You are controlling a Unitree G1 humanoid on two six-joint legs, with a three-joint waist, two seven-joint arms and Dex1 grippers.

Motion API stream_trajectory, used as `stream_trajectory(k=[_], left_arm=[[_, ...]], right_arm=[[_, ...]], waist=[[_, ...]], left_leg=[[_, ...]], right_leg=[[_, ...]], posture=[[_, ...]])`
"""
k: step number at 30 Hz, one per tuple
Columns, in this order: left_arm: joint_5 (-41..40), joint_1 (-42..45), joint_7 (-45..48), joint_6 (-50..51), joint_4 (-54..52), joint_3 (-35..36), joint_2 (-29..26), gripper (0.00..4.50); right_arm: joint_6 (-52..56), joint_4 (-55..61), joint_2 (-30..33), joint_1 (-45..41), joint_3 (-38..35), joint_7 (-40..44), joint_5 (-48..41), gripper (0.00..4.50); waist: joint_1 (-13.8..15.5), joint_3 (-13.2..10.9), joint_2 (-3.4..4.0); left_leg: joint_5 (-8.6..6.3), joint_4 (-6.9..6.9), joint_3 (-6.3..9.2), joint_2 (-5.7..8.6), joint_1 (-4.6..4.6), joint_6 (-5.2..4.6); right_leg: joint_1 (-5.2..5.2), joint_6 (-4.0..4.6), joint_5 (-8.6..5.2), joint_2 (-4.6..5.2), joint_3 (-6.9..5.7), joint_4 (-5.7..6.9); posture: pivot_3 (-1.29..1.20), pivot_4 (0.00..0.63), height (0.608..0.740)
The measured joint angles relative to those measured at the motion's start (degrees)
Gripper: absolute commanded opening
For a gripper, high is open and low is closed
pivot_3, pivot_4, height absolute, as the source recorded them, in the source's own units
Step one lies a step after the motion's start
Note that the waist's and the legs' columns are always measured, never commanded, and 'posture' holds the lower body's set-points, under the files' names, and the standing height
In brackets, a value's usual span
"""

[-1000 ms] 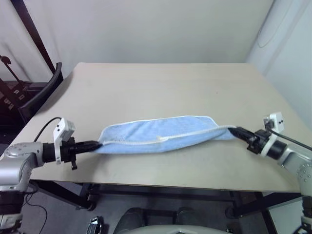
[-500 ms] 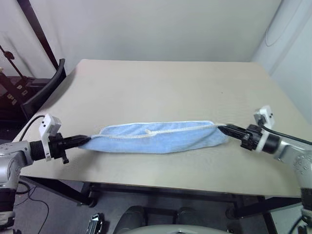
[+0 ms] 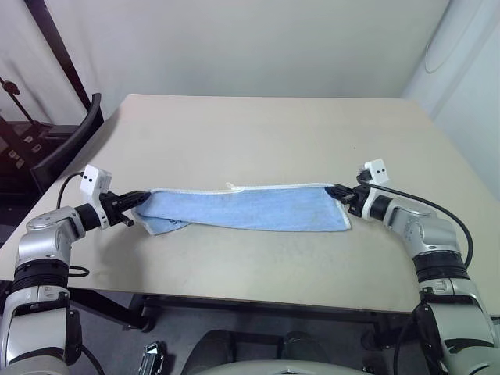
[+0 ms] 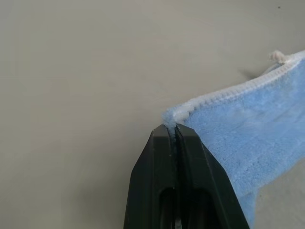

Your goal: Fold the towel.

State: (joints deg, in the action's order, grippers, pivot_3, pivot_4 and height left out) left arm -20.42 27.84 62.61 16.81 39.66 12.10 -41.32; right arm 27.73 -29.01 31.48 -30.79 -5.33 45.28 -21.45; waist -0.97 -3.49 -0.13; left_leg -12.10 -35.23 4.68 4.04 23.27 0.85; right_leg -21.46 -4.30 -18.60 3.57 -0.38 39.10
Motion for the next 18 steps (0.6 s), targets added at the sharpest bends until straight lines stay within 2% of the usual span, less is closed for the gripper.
stream_trajectory(k=[5, 10, 18], left_arm=[[-2.59, -0.89, 3.04, 1.67, -3.52, 0.68, 0.03, 0.02], [-3.56, 3.12, -0.41, 1.20, -2.62, 2.27, 1.59, 0.02], [0.76, 26.54, -9.50, -13.60, 19.05, 2.22, 6.64, 0.02]], right_arm=[[-0.20, -0.34, 1.11, 0.24, -3.17, 1.11, -1.19, 0.00], [-0.32, -0.40, 1.67, -1.78, -7.27, 0.64, -3.21, 0.00], [-8.41, -9.56, 0.24, -16.87, -12.36, -7.43, -3.57, 0.00]], waist=[[0.11, 0.00, 0.00], [0.20, 0.01, -0.01], [0.09, 0.02, -0.06]], left_leg=[[0.00, -0.11, 0.01, 0.01, -0.01, 0.00], [0.06, -0.15, 0.05, 0.01, -0.07, -0.03], [0.15, -0.45, -0.01, 0.10, 0.00, -0.13]], right_leg=[[0.06, 0.01, 0.02, 0.01, 0.01, 0.02], [0.09, 0.04, 0.09, -0.02, 0.00, 0.05], [0.13, -0.22, 0.30, -0.05, 0.06, 0.10]], posture=[[0.00, 0.000, 0.740], [0.00, 0.000, 0.740], [0.00, 0.000, 0.740]])
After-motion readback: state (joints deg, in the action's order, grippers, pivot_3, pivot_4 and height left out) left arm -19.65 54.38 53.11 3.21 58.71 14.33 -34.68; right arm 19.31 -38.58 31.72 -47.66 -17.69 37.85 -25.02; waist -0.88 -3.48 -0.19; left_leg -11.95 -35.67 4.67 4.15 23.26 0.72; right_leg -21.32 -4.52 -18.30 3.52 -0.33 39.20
